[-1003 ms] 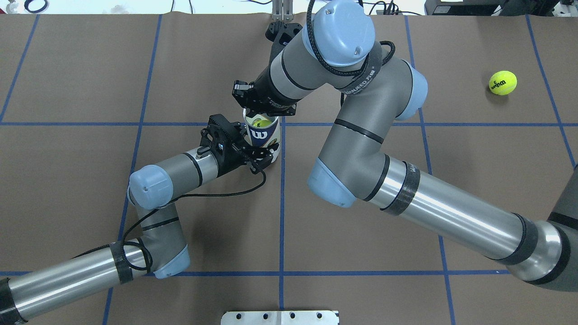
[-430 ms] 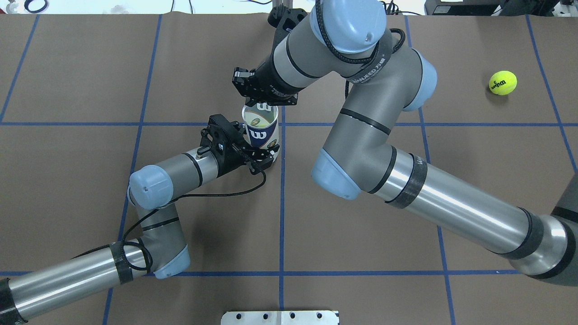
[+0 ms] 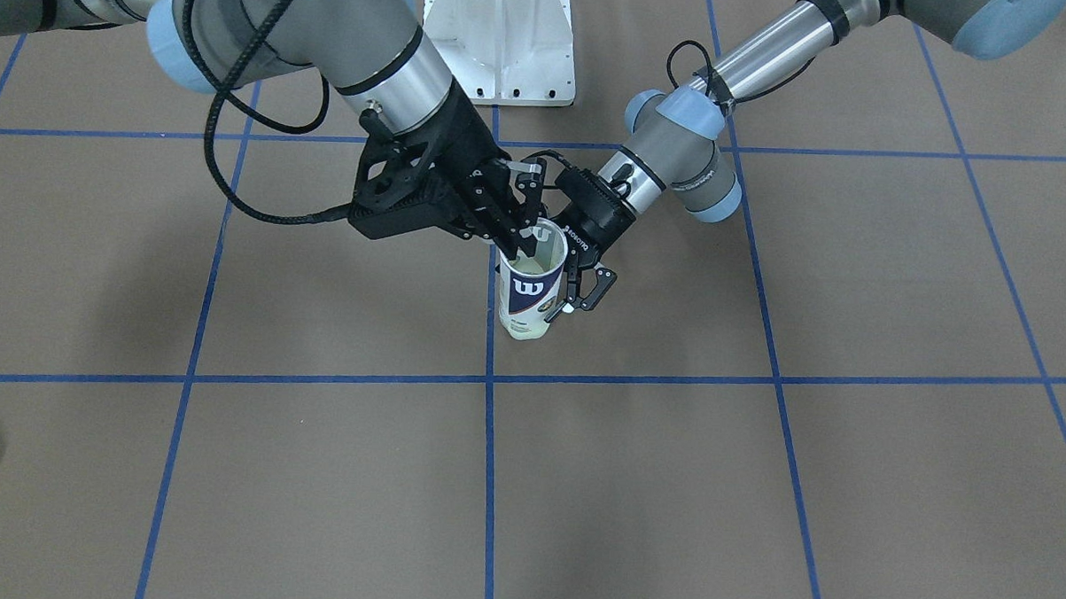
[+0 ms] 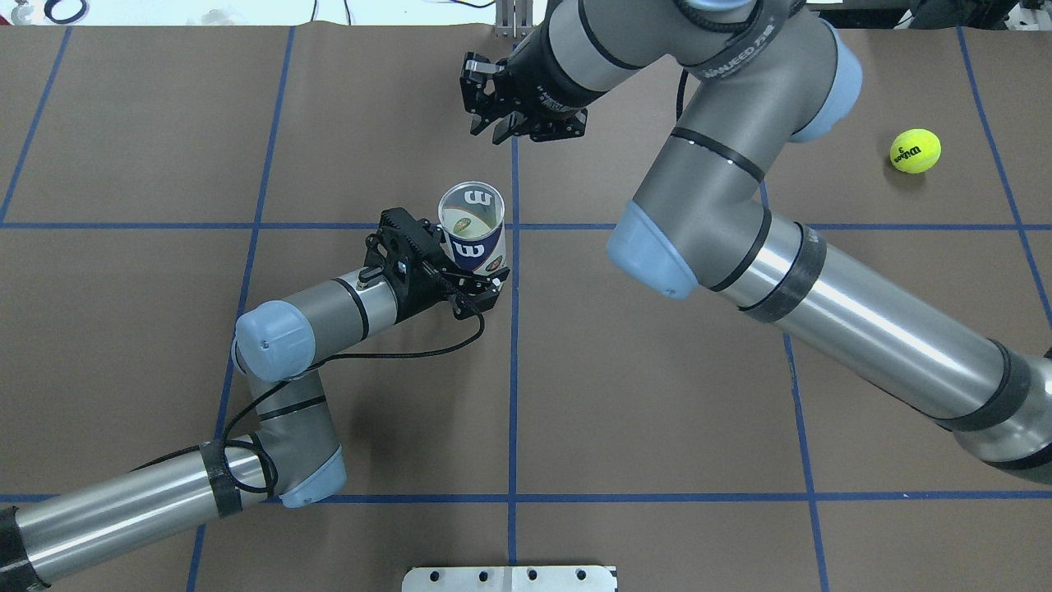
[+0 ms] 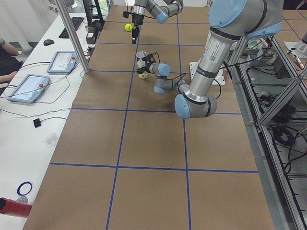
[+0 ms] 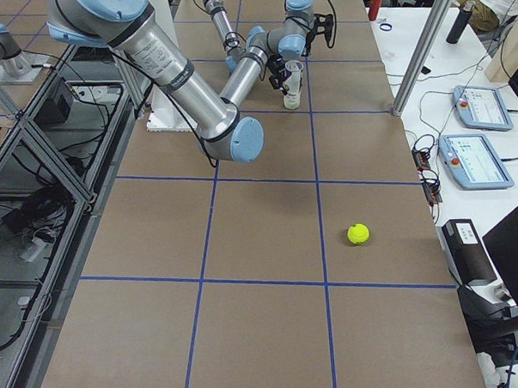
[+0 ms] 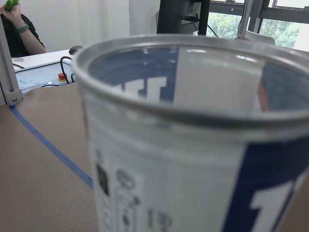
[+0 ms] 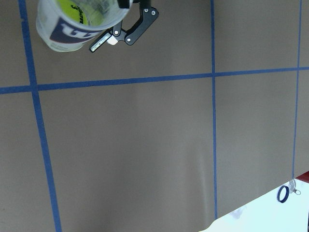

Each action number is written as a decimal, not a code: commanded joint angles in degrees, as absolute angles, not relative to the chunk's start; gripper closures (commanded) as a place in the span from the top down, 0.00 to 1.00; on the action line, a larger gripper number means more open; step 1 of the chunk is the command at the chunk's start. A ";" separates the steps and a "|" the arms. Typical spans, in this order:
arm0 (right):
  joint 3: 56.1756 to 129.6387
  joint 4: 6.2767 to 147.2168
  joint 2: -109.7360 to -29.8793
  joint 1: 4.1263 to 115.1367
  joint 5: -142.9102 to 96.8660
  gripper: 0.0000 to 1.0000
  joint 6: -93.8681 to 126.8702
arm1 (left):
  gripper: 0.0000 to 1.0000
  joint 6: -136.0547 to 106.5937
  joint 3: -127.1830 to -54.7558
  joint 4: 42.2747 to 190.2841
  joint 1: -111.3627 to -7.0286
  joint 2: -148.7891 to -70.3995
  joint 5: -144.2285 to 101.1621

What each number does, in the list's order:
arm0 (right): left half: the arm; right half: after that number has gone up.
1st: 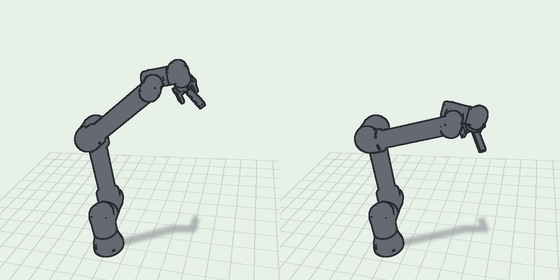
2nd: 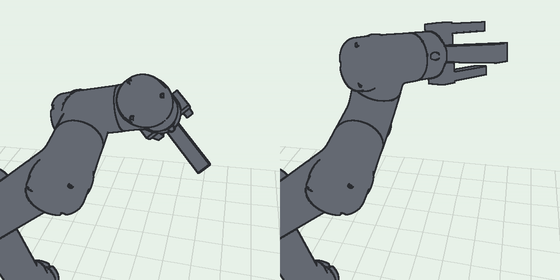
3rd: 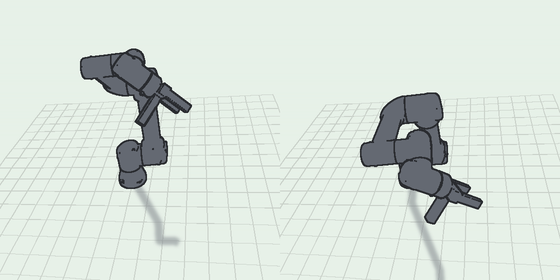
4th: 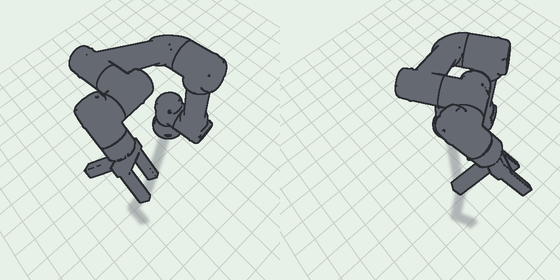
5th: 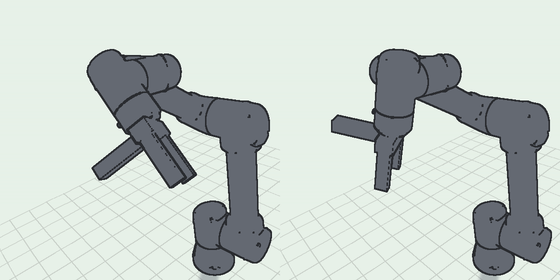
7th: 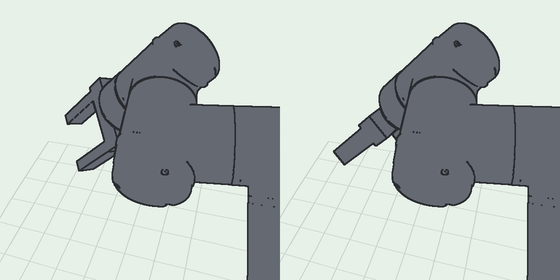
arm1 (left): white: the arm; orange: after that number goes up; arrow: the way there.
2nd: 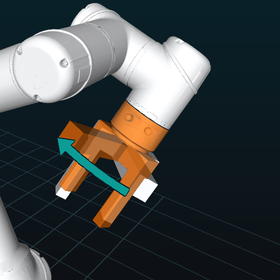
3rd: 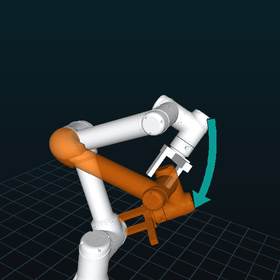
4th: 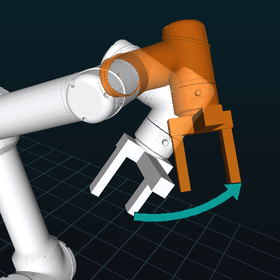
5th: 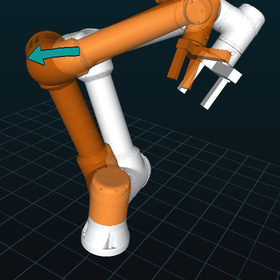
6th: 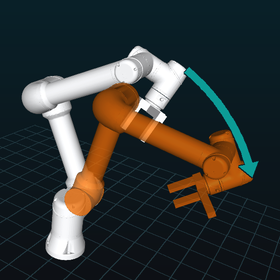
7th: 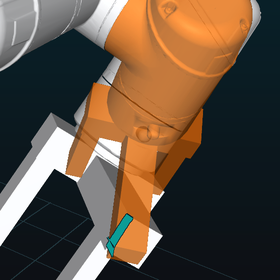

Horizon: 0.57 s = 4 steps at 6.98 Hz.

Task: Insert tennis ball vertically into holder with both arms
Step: 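Raise the right gripper away from the can toward the remaining ball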

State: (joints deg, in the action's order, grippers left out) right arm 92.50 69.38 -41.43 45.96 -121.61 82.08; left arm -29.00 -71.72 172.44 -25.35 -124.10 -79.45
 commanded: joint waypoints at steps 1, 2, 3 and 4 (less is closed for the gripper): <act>92.46 69.52 -44.45 53.14 -128.12 0.57 78.60 | 1.00 -29.00 -71.72 172.44 -25.31 -124.10 -79.45; 92.29 69.52 -47.17 56.83 -128.93 0.65 75.09 | 1.00 -29.00 -71.89 172.44 -25.31 -124.10 -79.45; 91.68 69.61 -51.46 61.39 -130.24 0.99 66.36 | 1.00 -29.00 -72.07 172.44 -25.31 -124.10 -79.45; 89.76 69.70 -55.68 66.31 -132.86 1.00 52.61 | 1.00 -29.00 -72.07 172.44 -25.31 -124.19 -79.45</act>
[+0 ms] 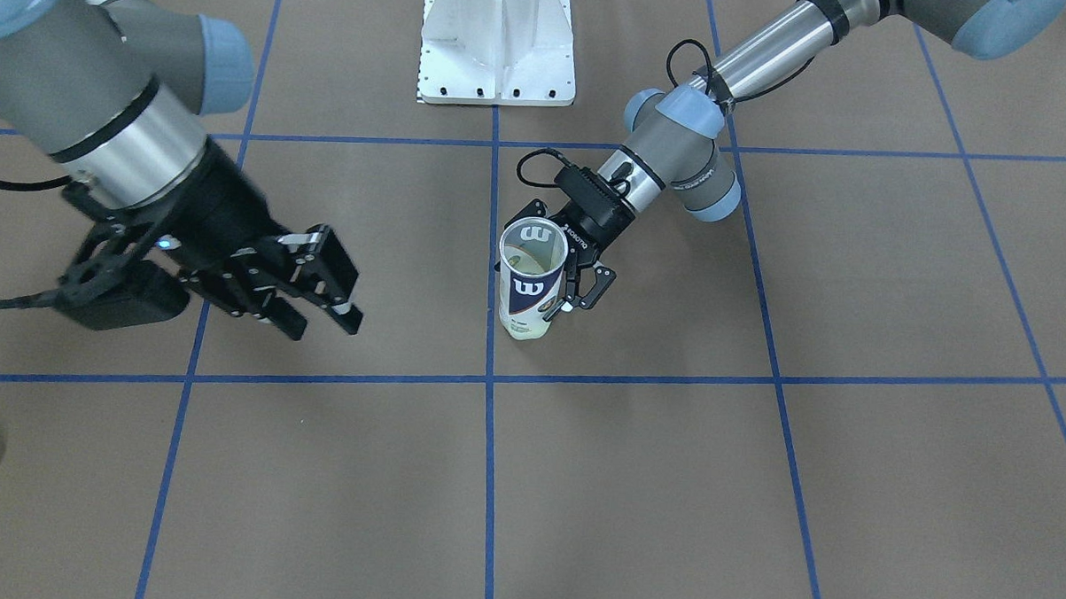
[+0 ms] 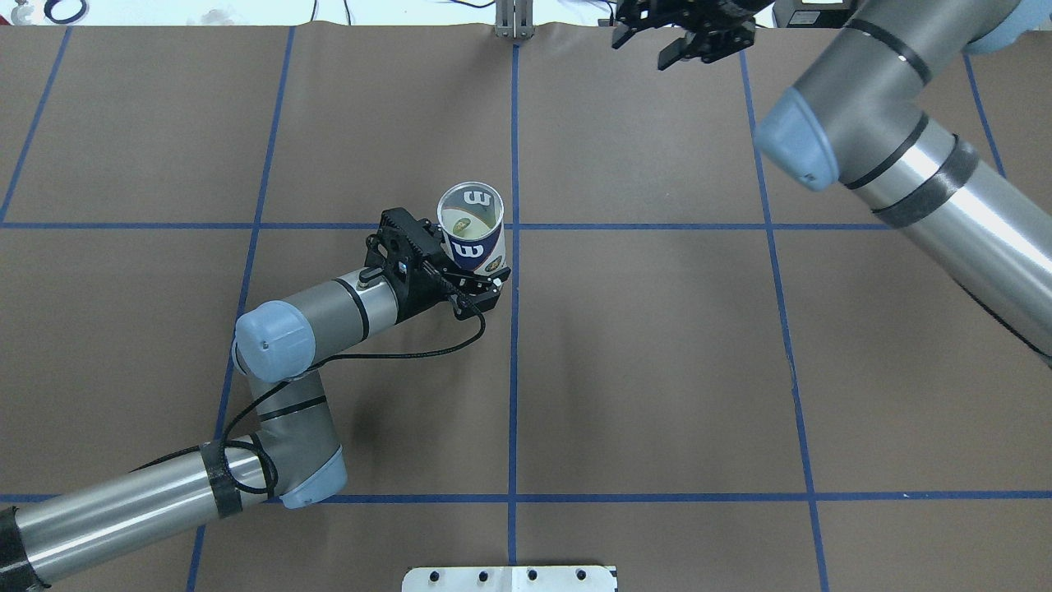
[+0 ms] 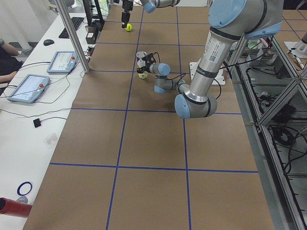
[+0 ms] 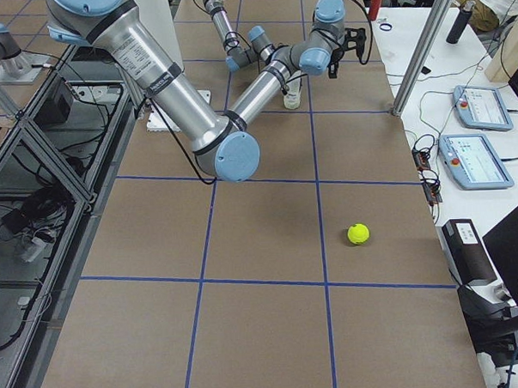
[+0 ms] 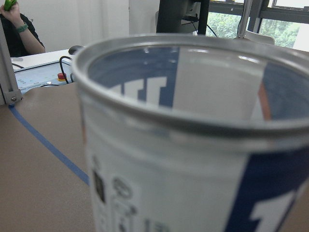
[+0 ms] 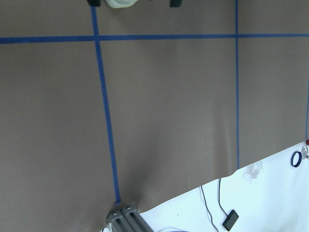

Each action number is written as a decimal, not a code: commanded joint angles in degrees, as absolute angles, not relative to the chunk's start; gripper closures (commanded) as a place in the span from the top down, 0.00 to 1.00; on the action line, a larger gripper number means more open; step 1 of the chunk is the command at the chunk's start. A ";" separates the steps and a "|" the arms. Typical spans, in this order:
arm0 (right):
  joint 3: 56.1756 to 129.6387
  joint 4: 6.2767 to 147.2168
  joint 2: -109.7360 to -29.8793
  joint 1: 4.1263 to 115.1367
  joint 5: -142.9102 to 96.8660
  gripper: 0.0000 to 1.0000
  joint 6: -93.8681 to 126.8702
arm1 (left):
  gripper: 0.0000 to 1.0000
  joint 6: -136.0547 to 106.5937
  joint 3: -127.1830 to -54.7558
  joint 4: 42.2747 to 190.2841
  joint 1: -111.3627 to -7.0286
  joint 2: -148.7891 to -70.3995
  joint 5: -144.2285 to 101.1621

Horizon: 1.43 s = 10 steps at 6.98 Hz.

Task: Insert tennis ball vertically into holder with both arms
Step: 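Raise the right gripper away from the can toward the remaining ball, then lower the right gripper onto the second yellow tennis ball and grasp it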

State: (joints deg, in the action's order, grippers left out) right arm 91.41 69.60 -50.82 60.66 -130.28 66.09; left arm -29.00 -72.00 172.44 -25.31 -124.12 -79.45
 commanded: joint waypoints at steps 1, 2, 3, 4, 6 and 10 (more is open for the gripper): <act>87.04 69.70 -59.03 70.19 -136.28 1.00 41.94 | 1.00 -29.00 -72.07 172.44 -25.31 -124.10 -79.45; 85.88 69.70 -62.46 71.44 -136.32 1.00 32.96 | 1.00 -29.00 -72.07 172.44 -25.40 -124.10 -79.45; 82.74 69.44 -63.88 71.89 -135.97 1.00 25.74 | 1.00 -29.00 -72.07 172.53 -25.40 -124.10 -79.45; 79.14 68.74 -65.64 72.33 -135.44 1.00 18.96 | 1.00 -29.00 -72.07 172.53 -25.40 -124.10 -79.45; 72.45 68.56 -65.66 74.35 -134.30 1.00 8.13 | 1.00 -29.00 -72.07 172.53 -25.40 -124.10 -79.45; 59.86 59.95 -62.85 72.78 -127.10 1.00 5.89 | 1.00 -29.00 -71.98 172.44 -25.31 -124.01 -79.45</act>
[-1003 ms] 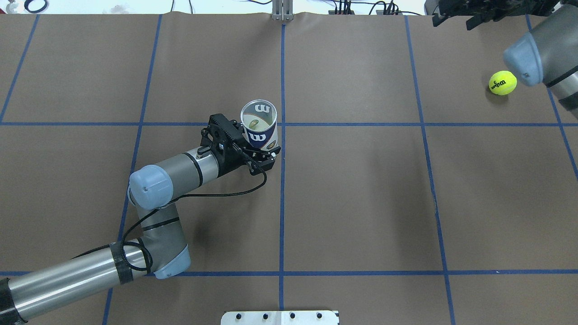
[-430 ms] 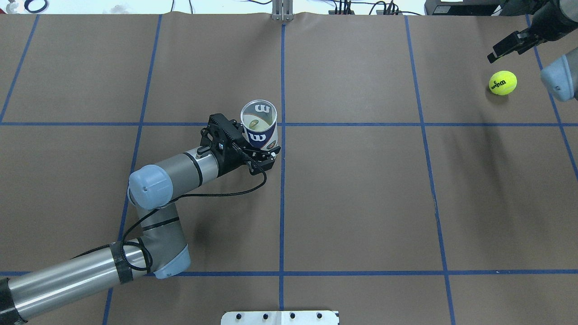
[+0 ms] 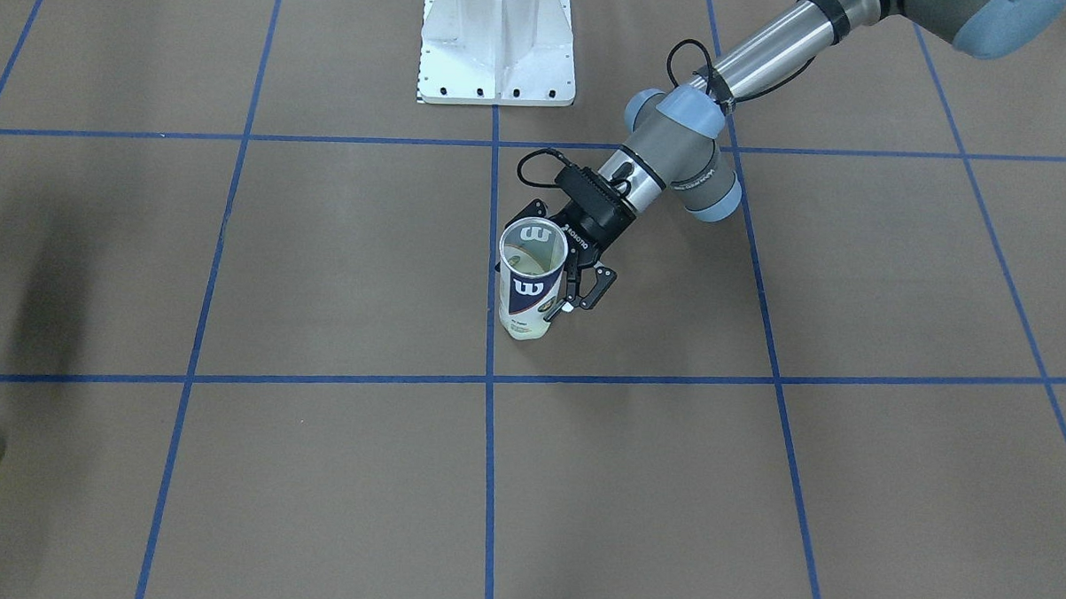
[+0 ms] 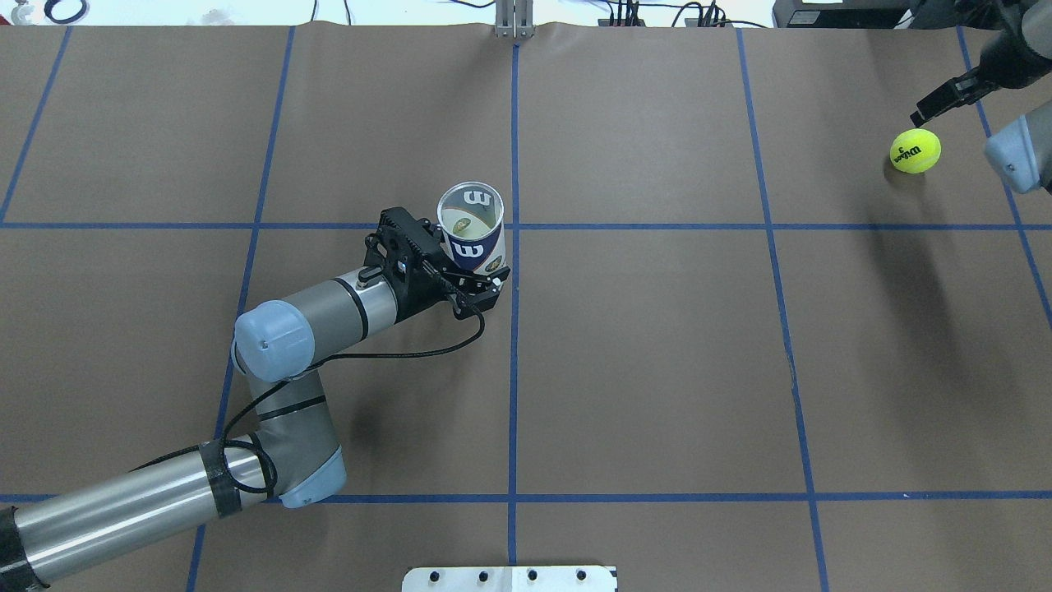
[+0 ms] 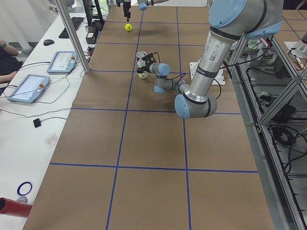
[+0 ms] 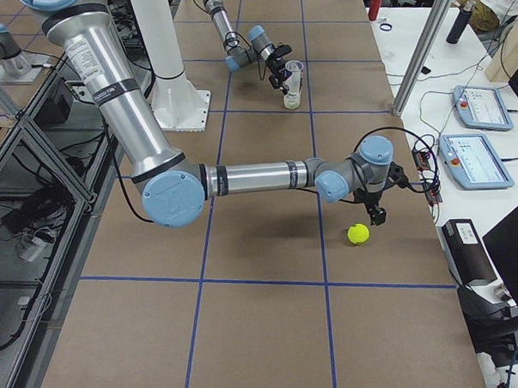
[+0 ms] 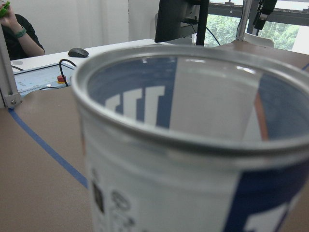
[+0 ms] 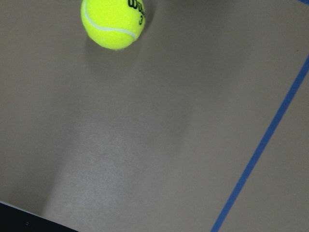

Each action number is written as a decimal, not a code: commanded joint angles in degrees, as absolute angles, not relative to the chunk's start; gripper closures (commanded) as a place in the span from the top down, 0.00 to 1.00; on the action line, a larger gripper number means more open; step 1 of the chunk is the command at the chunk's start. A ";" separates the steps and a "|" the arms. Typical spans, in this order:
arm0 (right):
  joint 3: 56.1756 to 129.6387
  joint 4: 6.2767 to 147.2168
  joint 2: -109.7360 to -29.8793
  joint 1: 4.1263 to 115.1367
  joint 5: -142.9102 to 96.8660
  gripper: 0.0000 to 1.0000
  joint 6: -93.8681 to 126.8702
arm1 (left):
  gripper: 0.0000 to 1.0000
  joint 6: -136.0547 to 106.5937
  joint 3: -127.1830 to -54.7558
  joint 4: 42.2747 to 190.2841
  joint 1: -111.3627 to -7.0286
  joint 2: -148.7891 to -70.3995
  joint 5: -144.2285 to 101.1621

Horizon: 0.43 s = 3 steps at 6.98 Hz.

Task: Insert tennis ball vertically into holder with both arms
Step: 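Lower the right gripper onto the second yellow tennis ball and grasp it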

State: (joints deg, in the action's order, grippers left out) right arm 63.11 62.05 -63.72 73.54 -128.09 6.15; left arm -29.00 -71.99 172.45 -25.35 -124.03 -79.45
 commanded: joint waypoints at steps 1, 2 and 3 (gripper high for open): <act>59.59 59.94 -62.58 71.47 -124.91 1.00 5.98 | 1.00 -29.00 -71.98 172.44 -25.31 -124.01 -79.45; 58.55 59.68 -62.40 70.59 -124.63 1.00 6.15 | 1.00 -29.00 -71.98 172.44 -25.31 -124.01 -79.45; 58.36 59.76 -62.40 69.53 -123.41 1.00 6.24 | 1.00 -28.92 -71.90 172.44 -25.31 -124.01 -79.45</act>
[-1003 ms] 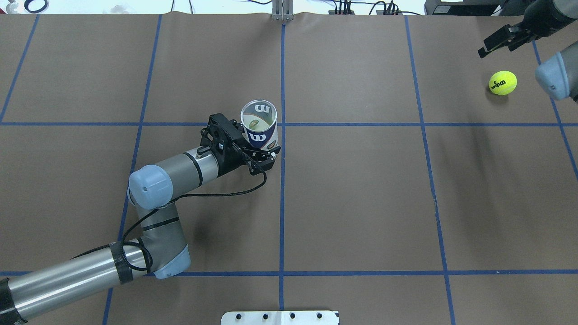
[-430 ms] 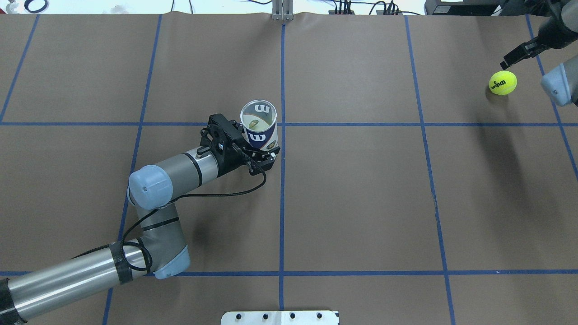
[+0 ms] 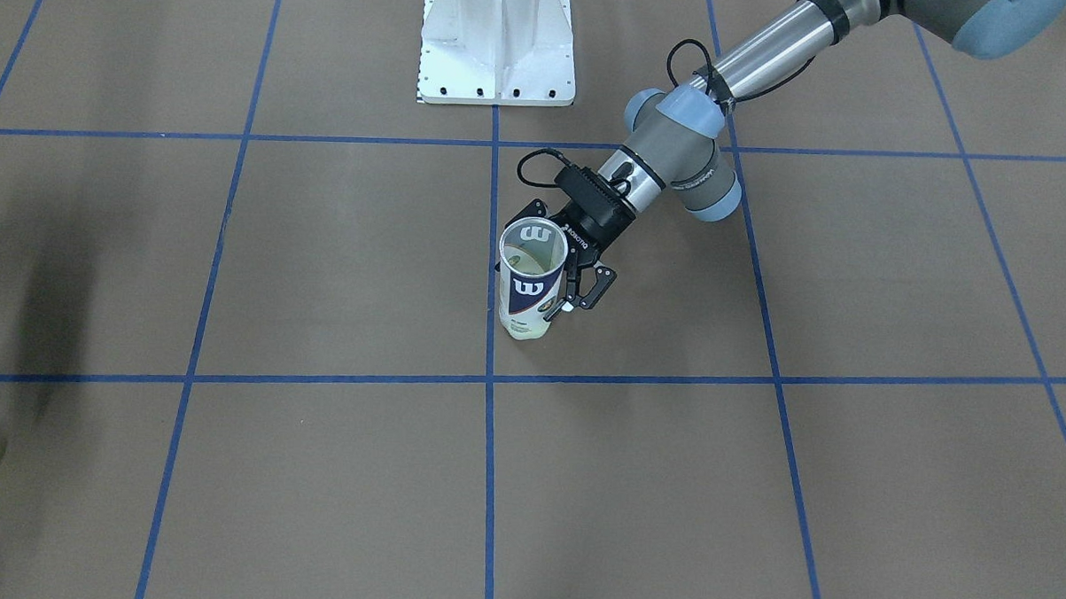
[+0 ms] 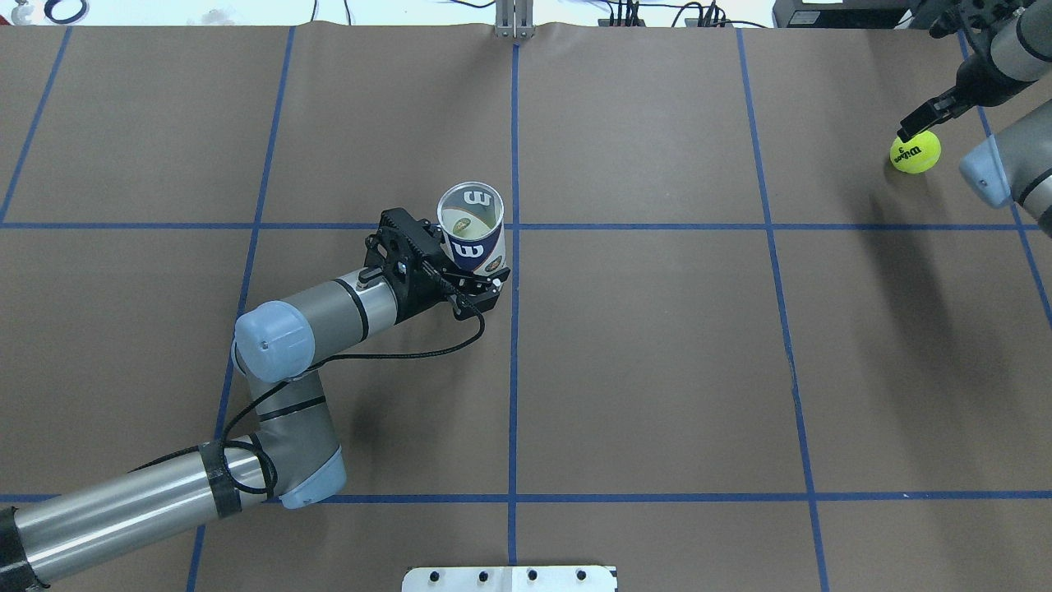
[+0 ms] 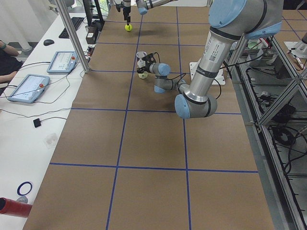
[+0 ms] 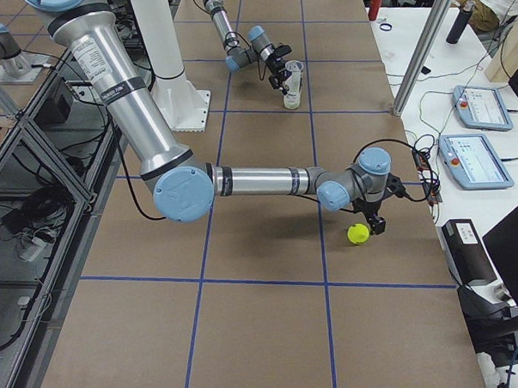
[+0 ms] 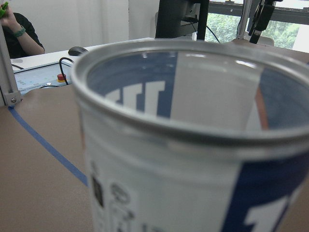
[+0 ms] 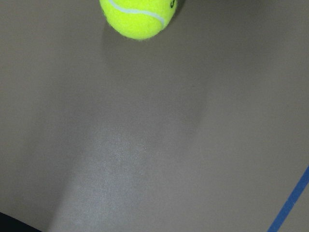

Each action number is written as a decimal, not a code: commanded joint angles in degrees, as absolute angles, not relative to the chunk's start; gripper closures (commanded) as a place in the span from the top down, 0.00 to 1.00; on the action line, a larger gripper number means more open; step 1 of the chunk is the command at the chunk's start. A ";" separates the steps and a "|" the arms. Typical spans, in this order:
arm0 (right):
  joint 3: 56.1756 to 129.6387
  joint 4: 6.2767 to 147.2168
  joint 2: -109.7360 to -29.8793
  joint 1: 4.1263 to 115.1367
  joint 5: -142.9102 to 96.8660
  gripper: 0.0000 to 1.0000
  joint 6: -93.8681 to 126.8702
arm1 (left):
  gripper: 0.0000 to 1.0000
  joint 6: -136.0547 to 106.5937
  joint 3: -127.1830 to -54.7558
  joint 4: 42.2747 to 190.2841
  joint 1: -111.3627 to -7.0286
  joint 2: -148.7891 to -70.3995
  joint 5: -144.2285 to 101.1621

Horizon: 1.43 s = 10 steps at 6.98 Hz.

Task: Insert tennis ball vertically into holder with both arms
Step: 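Lower the right gripper onto the second yellow tennis ball and grasp it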

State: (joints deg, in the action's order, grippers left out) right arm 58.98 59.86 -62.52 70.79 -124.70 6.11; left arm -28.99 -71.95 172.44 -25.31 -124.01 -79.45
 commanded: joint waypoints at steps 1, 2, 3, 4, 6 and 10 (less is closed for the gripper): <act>57.84 59.68 -62.40 68.74 -121.92 1.00 6.24 | 1.00 -28.92 -71.81 172.44 -25.40 -124.01 -79.45; 57.48 59.68 -62.49 68.38 -121.73 1.00 6.15 | 1.00 -29.00 -71.72 172.44 -25.40 -124.01 -79.45; 57.05 59.59 -62.49 68.12 -121.55 1.00 6.15 | 1.00 -28.92 -71.72 172.44 -25.40 -123.93 -79.45; 56.78 59.59 -62.49 67.85 -120.07 1.00 6.15 | 1.00 -28.92 -71.72 172.44 -25.40 -123.93 -79.45; 56.69 59.76 -62.40 67.50 -118.83 0.72 6.15 | 1.00 -28.92 -71.72 172.44 -25.40 -123.84 -79.45; 56.95 61.25 -57.77 69.68 -120.57 0.00 6.85 | 1.00 -28.92 -71.72 172.53 -25.49 -123.84 -79.45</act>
